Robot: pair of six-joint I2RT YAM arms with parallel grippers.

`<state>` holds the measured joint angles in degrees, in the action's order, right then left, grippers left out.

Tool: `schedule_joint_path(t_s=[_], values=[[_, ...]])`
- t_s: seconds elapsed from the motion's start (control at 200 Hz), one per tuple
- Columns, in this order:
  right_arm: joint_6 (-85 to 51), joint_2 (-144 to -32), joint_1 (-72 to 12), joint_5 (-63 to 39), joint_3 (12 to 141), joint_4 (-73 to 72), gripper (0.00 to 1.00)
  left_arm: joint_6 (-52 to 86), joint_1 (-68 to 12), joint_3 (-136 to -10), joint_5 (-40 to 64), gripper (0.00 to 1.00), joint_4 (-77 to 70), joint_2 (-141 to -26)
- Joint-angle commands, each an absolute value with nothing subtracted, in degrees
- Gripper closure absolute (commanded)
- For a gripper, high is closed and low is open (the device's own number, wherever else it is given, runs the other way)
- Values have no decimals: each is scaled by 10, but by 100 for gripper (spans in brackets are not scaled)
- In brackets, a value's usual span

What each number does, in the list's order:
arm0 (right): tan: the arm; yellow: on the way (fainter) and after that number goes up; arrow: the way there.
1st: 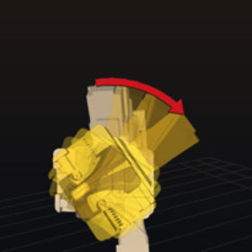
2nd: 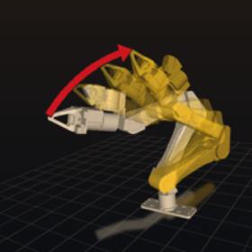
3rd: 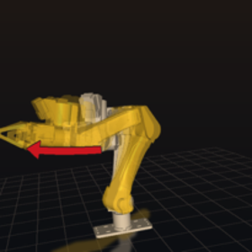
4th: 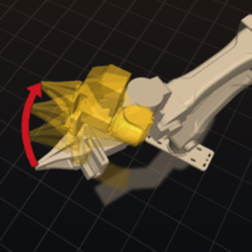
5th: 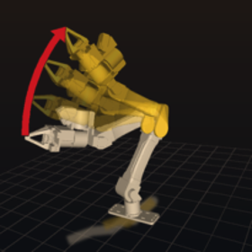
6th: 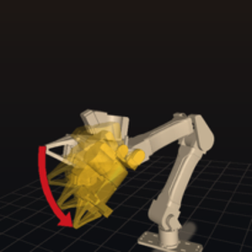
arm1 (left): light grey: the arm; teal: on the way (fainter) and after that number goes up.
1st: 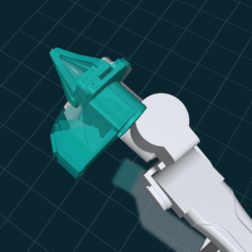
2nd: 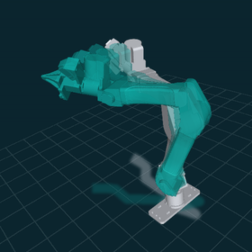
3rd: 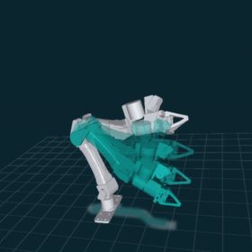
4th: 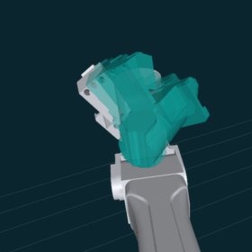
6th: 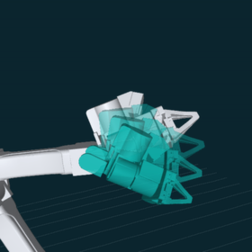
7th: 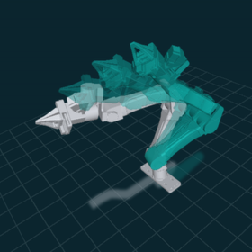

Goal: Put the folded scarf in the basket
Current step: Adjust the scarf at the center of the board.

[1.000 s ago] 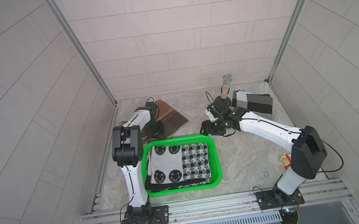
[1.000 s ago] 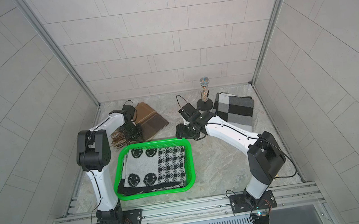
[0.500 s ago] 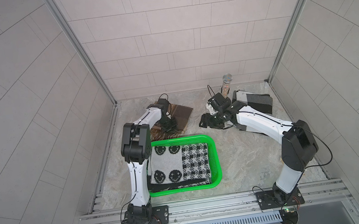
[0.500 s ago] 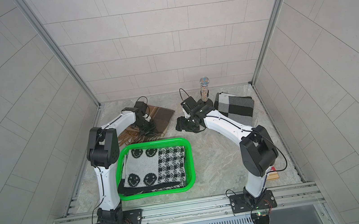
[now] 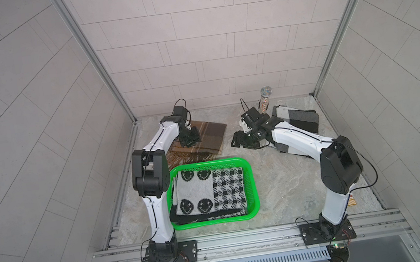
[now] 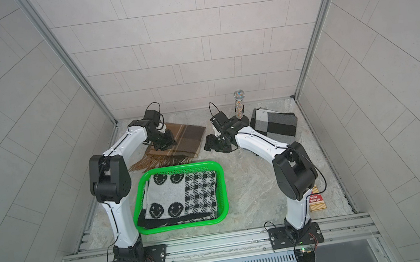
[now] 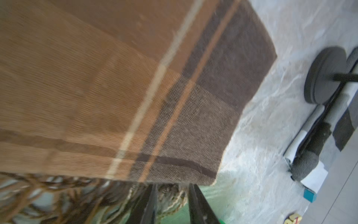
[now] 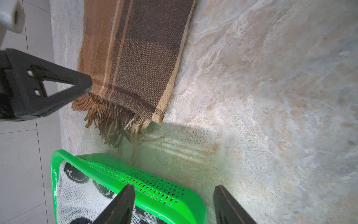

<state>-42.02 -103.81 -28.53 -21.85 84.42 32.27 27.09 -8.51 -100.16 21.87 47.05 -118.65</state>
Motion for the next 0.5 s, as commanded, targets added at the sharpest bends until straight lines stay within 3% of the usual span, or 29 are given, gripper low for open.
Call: schedule_joint_path(t_s=[0.0,0.18,0.305,0.495], values=[[-416,-1036,-283,-222,846,321,30,257,-69,-1047,139,66,517,-1226],[-412,-1040,-282,-228,850,316,27,249,-46,-1078,105,65,545,-1273],[-410,-1041,-278,-232,851,308,24,241,-50,-1075,137,63,552,-1295],[-407,-1054,-266,-239,858,305,24,264,-63,-938,155,65,483,-1242]])
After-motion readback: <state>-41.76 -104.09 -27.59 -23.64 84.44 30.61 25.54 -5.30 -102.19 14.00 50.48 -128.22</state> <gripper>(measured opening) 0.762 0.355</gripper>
